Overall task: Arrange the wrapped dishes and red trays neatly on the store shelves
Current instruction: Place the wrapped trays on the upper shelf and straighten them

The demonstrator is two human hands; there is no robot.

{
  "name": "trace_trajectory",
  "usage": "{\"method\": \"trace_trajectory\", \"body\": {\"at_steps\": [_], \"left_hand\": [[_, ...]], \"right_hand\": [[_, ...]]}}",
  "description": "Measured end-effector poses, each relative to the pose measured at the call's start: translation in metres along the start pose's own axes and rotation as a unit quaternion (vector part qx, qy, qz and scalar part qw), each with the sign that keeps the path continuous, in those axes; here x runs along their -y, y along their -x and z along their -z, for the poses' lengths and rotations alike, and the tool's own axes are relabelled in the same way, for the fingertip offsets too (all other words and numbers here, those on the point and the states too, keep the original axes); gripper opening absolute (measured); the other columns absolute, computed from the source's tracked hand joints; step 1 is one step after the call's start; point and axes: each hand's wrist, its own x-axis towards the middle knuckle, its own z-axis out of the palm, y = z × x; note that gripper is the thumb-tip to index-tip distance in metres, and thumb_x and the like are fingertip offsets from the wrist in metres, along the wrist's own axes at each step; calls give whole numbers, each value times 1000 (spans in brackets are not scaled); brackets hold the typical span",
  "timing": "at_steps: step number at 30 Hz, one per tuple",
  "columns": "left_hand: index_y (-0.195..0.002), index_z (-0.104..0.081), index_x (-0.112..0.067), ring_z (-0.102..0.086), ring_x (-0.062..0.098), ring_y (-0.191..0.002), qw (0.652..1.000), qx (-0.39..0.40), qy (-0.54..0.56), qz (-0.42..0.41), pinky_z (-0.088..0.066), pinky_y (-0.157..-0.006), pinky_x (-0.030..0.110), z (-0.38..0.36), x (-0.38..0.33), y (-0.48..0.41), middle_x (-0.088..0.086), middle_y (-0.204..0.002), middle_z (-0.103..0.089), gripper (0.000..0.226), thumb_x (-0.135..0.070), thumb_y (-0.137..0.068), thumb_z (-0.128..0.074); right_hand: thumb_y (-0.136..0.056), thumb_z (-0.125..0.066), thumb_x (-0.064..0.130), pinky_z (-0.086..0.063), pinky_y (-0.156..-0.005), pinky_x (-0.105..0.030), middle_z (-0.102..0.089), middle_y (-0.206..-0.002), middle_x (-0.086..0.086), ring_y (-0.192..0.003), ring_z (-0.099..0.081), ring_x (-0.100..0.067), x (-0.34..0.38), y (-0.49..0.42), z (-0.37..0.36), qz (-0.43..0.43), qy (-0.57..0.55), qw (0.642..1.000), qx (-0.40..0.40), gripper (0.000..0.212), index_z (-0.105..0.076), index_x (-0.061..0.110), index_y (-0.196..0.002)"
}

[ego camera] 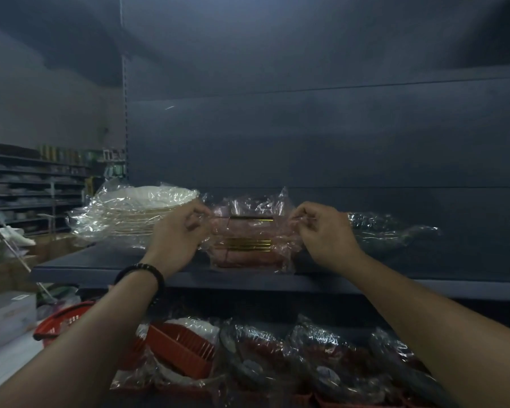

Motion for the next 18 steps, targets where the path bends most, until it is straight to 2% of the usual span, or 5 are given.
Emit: {"method": "trace_trajectory", "body": {"at_steps": [5,8,10,12,18], "left_hand": [[-106,-71,-37,-70,-1,-92,999,20,-45,-15,-50,-74,17,0,5,10,-17,-104,-76,10,-44,-98,-72],[-109,-65,-37,-72,5,-92,998,40,-46,-26,-54,-88,29,-2,5,20,-15,-102,-79,9,-42,-106,-57],[-107,-61,-37,-74,8,-76,998,56,-29,-31,-55,-78,29,-5,5,27,-14,-86,-79,12,-40,-109,-50],[-102,-59,-35,-69,-4,-72,998,60,-20,-27,-46,-71,21,-6,4,32,-7,-76,-76,16,-43,-109,-46],[-101,-57,-33,-62,-6,-70,998,61,-4,0,-41,-69,29,-8,-4,42,-4,-80,-72,43,-70,-92,-36]], "right_hand": [[-98,-68,28,-58,-76,-43,-73,-77,-4,-72,-71,-27,-6,5,4,0,15,998,56,14,-65,38,-87],[-103,-62,31,-54,-84,-43,-73,-84,-3,-81,-67,-22,-4,9,6,23,36,996,77,12,-66,28,-92],[-106,-56,32,-53,-86,-41,-72,-87,-3,-84,-67,-22,-5,10,10,16,30,995,96,19,-68,22,-96],[-109,-52,33,-52,-86,-39,-71,-89,-2,-86,-65,-20,-6,12,11,11,43,993,112,23,-68,20,-98],[-112,-38,36,-35,-75,-35,-56,-85,1,-81,-50,-12,1,23,5,0,64,989,134,36,-50,19,-83]]}}
